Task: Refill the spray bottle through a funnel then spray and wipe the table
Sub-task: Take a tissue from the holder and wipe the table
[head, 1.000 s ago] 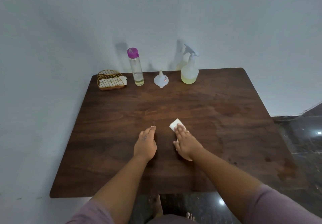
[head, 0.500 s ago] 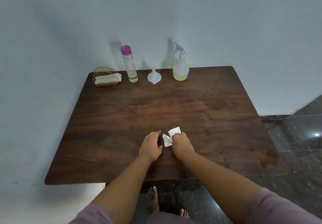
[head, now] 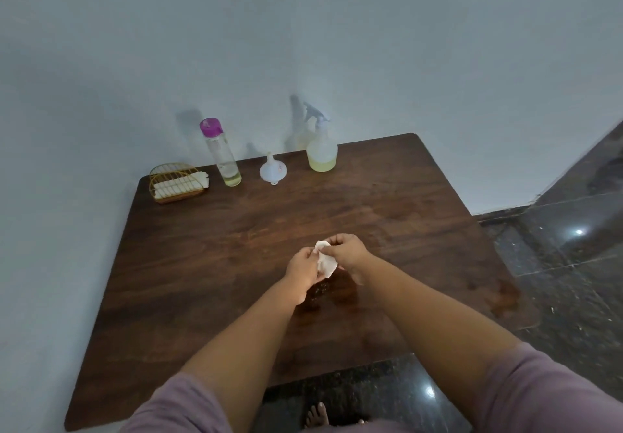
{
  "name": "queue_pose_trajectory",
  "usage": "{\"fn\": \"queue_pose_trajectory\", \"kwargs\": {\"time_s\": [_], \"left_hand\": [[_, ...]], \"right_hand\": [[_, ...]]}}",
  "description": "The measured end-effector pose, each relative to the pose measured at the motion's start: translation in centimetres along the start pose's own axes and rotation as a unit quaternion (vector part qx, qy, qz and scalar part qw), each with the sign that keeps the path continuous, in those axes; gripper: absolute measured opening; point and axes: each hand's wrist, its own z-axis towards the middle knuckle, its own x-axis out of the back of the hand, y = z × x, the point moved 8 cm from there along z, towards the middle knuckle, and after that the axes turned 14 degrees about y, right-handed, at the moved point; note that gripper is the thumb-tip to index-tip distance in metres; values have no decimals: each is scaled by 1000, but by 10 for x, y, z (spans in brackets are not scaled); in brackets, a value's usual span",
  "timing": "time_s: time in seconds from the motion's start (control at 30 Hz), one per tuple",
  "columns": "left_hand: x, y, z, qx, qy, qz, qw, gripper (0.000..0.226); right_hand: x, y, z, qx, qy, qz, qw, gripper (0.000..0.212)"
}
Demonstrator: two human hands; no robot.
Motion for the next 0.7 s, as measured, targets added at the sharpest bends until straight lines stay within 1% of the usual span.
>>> {"fn": "queue_pose_trajectory", "kwargs": {"time_s": [0.07, 0.17, 0.23, 0.3, 0.4, 0.5, 0.6, 0.63, 0.7], "left_hand": [[-12, 12, 6, 20, -16, -21, 999, 19], [-24, 33, 14, -15, -9, 17, 1000, 6], [-33, 47, 13, -35, -7, 47, 998, 6], [-45, 60, 10, -58, -3, 60, 997, 7], [-69, 75, 4, -94, 1, 77, 993, 12], [-102, 91, 0, -118, 1, 90, 989, 11], [-144, 101, -3, -145, -17, 123, 982, 10], [-159, 104, -5, -148, -28, 130, 980, 9], [-191, 110, -8, -159, -42, 137, 977, 8]], "right_hand": [[8, -4, 6, -15, -1, 12, 1000, 10], [17, -5, 8, -67, -29, 52, 996, 11], [30, -7, 12, -74, -23, 91, 993, 17], [43, -7, 18, -70, -13, 108, 992, 22], [68, -8, 28, -38, 15, 120, 992, 14], [112, -14, 40, 22, 95, 96, 991, 14], [157, -11, 56, 39, 149, 82, 985, 22], [170, -9, 62, 35, 149, 91, 984, 21], [193, -3, 74, 20, 126, 126, 984, 13]]}}
